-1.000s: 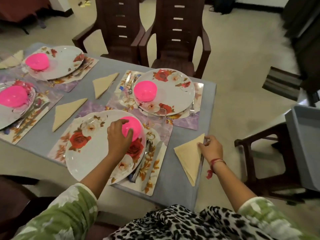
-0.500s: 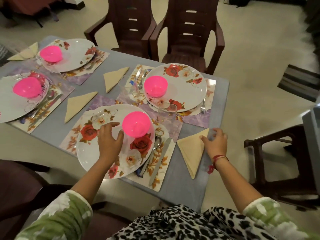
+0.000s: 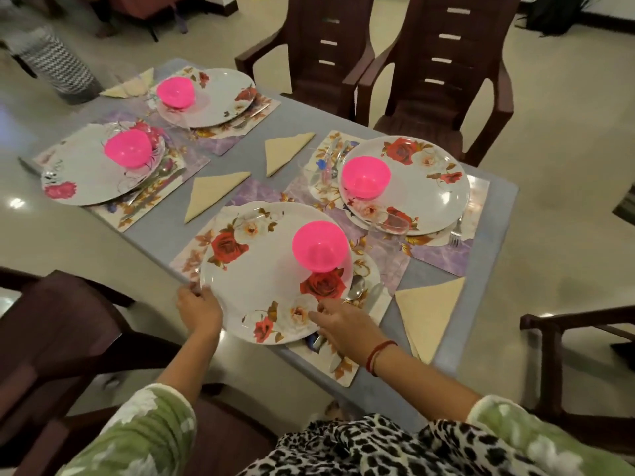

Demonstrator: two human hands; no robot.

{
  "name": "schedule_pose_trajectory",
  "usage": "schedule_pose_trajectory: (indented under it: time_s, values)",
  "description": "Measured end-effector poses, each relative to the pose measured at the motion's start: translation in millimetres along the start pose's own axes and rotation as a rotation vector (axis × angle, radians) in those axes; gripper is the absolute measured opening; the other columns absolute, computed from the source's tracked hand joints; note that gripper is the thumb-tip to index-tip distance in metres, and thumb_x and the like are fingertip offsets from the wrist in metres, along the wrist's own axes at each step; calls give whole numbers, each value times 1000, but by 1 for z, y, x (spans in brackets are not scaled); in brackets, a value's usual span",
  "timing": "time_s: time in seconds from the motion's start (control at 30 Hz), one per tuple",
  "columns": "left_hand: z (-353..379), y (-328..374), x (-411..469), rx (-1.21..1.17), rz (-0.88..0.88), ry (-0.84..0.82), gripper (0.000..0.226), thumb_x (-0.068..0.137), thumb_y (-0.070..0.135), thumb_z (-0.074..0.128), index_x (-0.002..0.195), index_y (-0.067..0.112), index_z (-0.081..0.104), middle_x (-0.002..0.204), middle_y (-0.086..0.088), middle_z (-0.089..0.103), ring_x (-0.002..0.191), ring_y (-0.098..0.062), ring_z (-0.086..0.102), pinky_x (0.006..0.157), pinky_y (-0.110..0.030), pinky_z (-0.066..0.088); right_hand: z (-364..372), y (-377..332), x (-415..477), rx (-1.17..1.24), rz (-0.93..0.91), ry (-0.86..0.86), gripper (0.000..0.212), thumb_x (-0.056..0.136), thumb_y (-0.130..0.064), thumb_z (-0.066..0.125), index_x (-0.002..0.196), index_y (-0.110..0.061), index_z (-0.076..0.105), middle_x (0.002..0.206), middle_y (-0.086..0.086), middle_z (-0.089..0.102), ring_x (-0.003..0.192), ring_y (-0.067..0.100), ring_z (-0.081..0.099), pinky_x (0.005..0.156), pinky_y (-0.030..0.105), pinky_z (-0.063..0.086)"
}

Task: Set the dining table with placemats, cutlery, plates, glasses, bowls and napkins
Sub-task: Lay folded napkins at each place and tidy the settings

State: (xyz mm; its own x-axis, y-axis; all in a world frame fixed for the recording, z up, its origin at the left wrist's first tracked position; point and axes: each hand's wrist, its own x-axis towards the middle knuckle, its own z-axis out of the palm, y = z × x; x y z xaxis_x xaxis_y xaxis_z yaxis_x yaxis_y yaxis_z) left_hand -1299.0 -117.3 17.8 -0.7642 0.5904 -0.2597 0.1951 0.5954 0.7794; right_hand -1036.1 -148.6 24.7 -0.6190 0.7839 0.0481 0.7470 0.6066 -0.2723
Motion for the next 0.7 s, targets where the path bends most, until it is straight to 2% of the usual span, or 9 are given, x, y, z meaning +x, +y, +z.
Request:
schedule_pose_trajectory:
  time_s: [0.07,0.13,0.33,0.43,0.47,0.53,0.6,0.67,0.7]
  values:
    - [3,2,-1,-29,29,44,30,98,21,49,124,7,48,129,-14,47,108,-32,54,96,-42,45,0,5,5,-82,-44,-47,23,61,-4,80,72,-16,64,70,0,55,50,14,49,40,22,41]
    - [5,5,-1,-34,41,67,29,97,18,51,124,7,49,129,-15,46,108,-32,53,98,-43,44,0,6,8,-118,-53,-87,23,60,-2,78,63,-15,61,66,0,53,48,14,48,39,22,39]
    - [0,8,-2,19,63,40,31,96,21,54,126,18,46,130,-10,50,109,-29,56,90,-42,48,4,13,11,-121,-29,-143,26,58,3,78,65,-16,61,67,-1,52,50,15,50,39,25,43]
    - [1,9,-5,30,61,27,29,97,20,52,125,18,47,129,-10,50,108,-30,56,91,-43,48,0,20,14,-116,5,-196,28,58,3,78,65,-17,61,69,-3,52,54,15,51,41,27,45]
    - [1,9,-6,32,56,20,28,97,20,51,124,16,49,128,-11,50,107,-30,56,92,-43,48,-4,21,15,-103,3,-209,25,61,0,78,66,-17,62,71,-2,53,57,16,53,44,27,45]
    - [2,11,-7,37,47,11,26,98,20,50,123,13,52,125,-11,48,105,-29,55,92,-41,47,-16,18,20,-49,2,-232,4,79,-14,71,82,-14,67,85,1,58,75,20,58,58,31,49]
    - [0,12,-8,40,50,4,27,99,20,49,124,12,52,125,-11,47,105,-28,54,93,-40,46,-36,12,27,113,87,-214,27,87,-36,63,101,-13,68,100,3,59,90,21,56,74,35,51]
    - [-2,11,-8,45,55,-6,27,99,22,49,124,12,52,126,-11,46,107,-29,54,94,-42,47,-57,9,42,177,170,3,45,82,-47,66,110,-13,63,109,6,59,97,24,55,81,38,52]
    - [-2,11,-9,45,52,-11,28,99,22,49,125,13,51,127,-10,46,108,-29,54,94,-42,48,-66,11,53,132,214,89,55,79,-50,68,118,-12,58,118,9,56,103,28,53,86,40,51]
